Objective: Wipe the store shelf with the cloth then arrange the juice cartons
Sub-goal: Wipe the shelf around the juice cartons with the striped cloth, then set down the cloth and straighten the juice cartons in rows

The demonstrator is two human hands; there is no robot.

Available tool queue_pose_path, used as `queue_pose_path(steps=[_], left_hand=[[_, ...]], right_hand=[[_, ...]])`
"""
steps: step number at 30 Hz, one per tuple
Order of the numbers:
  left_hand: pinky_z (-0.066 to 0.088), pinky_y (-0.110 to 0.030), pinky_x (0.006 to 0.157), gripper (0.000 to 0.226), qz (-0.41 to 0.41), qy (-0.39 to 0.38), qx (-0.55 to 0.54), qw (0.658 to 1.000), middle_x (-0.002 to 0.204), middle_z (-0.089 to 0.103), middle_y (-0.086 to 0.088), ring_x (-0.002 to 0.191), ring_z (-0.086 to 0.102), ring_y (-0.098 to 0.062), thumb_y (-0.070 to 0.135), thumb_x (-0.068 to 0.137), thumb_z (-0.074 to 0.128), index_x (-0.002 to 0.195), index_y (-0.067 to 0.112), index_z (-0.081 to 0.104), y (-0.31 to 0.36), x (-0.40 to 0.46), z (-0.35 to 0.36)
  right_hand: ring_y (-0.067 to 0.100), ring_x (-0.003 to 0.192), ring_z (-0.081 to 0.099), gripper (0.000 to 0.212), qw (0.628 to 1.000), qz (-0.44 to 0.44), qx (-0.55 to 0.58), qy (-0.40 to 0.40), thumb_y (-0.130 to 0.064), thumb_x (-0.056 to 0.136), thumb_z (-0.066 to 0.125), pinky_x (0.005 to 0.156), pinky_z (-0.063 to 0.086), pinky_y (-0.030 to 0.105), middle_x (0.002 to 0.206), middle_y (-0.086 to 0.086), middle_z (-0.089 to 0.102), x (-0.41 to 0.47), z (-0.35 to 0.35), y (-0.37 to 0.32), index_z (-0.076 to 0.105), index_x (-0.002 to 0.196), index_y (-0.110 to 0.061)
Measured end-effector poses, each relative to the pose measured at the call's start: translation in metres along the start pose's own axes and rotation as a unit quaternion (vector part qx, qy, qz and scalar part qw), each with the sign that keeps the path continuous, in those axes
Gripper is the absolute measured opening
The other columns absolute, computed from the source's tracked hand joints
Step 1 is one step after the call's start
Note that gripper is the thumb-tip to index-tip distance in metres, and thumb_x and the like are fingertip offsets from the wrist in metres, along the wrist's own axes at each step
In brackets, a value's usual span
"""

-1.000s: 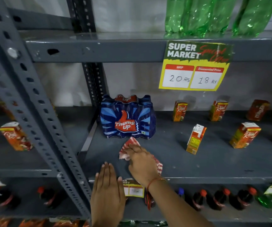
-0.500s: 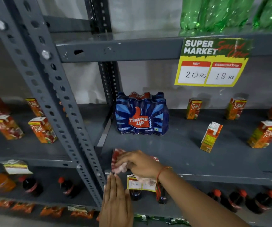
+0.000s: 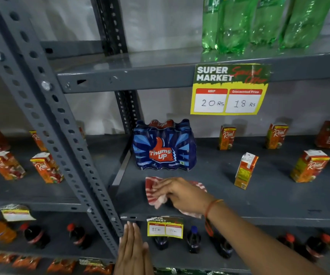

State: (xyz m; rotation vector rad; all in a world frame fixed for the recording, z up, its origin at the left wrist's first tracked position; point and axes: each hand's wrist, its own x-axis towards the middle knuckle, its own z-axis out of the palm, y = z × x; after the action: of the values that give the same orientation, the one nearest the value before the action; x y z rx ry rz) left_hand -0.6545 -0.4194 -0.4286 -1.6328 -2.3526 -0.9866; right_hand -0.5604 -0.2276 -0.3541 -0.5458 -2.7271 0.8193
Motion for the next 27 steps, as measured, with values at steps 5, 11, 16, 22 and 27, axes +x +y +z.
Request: queue_pose_path(steps=[5,11,16,22,27], left_hand=[[-0.002,-0.010,0.110,0.079,0.007,0.030,-0.014,0.999,0.118,0.059,-0.035,0.136,-0.008,0.016,0.040,0.100,0.006,0.109,-0.019,0.057,0.020,0.007,0.012],[-0.004,-0.007,0.108,0.087,0.017,0.014,-0.059,0.998,0.130,0.055,-0.025,0.129,-0.011,0.025,0.052,0.095,0.002,0.117,-0.017,0.051,0.048,0.003,0.022],[0.000,-0.008,0.110,0.077,0.033,0.014,-0.071,0.997,0.139,0.039,-0.012,0.139,0.020,-0.001,0.051,0.096,0.006,0.129,-0.008,0.045,0.099,0.025,0.031],[0.028,-0.019,0.107,0.064,-0.020,-0.022,-0.192,0.981,0.143,0.032,0.021,0.133,0.030,0.001,0.053,0.084,0.057,0.141,0.038,0.033,0.178,0.073,0.062],[0.034,-0.029,0.106,0.092,-0.145,-0.106,-0.309,0.934,0.143,0.045,0.006,0.133,0.040,-0.012,0.036,0.063,0.085,0.141,0.025,0.037,0.212,0.115,0.112]], right_hand=[[0.012,0.138,0.043,0.050,0.998,-0.030,-0.050,-0.017,0.003,0.084,0.057,0.117,0.032,0.036,0.142,-0.004,0.057,0.002,0.028,0.016,0.066,0.126,-0.022],[0.013,0.147,0.027,0.049,0.994,-0.072,-0.083,0.012,-0.013,0.093,0.054,0.123,0.019,0.037,0.153,-0.007,0.043,-0.009,0.009,0.018,0.051,0.140,-0.028],[0.015,0.139,0.042,0.043,0.984,-0.091,-0.099,0.116,-0.021,0.094,0.059,0.116,0.034,0.035,0.146,-0.002,0.053,-0.045,-0.048,0.021,0.057,0.136,-0.023],[0.023,0.111,0.066,0.030,0.945,-0.065,-0.133,0.291,-0.018,0.088,0.067,0.098,0.049,0.032,0.118,0.006,0.073,-0.098,-0.162,0.059,0.071,0.118,-0.013],[0.019,0.102,0.067,0.027,0.901,0.087,-0.089,0.416,-0.013,0.089,0.065,0.089,0.044,0.013,0.115,0.002,0.073,-0.151,-0.240,0.135,0.072,0.112,-0.023]])
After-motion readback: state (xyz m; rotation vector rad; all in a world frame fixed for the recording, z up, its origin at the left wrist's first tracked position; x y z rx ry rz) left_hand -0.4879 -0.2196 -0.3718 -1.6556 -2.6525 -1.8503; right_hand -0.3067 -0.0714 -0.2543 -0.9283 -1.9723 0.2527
